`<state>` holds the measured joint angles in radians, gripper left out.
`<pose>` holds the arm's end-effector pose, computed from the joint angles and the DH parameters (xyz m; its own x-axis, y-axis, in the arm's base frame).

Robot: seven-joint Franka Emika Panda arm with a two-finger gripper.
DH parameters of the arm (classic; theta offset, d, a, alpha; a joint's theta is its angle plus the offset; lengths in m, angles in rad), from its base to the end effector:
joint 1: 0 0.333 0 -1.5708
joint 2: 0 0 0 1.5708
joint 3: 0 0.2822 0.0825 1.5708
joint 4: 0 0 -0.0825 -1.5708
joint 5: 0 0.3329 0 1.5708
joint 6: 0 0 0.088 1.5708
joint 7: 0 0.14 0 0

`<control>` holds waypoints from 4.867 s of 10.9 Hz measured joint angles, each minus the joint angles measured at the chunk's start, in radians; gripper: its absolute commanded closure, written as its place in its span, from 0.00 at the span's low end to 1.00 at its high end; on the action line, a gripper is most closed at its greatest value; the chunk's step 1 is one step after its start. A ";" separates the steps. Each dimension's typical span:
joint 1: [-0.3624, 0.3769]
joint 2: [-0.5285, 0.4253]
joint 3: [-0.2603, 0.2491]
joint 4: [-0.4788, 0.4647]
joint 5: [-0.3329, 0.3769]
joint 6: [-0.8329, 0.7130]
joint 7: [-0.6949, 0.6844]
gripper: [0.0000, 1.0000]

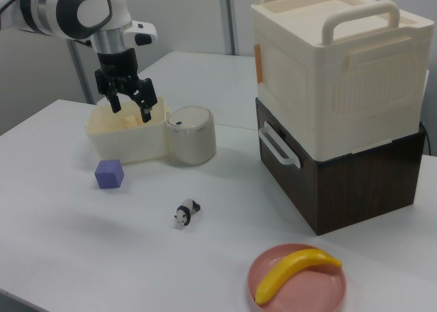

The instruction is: Slide the drawer open

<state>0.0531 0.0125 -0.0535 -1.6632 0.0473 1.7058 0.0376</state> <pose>0.5179 0.0059 0.5242 0.9986 -0.0443 0.0282 -0.0429 -0.9980 -0.0475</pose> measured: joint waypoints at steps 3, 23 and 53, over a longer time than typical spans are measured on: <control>0.000 0.001 0.000 0.000 0.000 0.000 -0.011 0.00; -0.007 0.195 -0.093 -0.107 -0.077 0.462 -0.305 0.18; 0.060 0.194 -0.106 0.090 -0.031 0.217 -0.360 0.00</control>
<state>0.1130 0.2066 -0.1596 -1.5729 0.0164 1.9230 -0.3224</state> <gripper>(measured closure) 0.233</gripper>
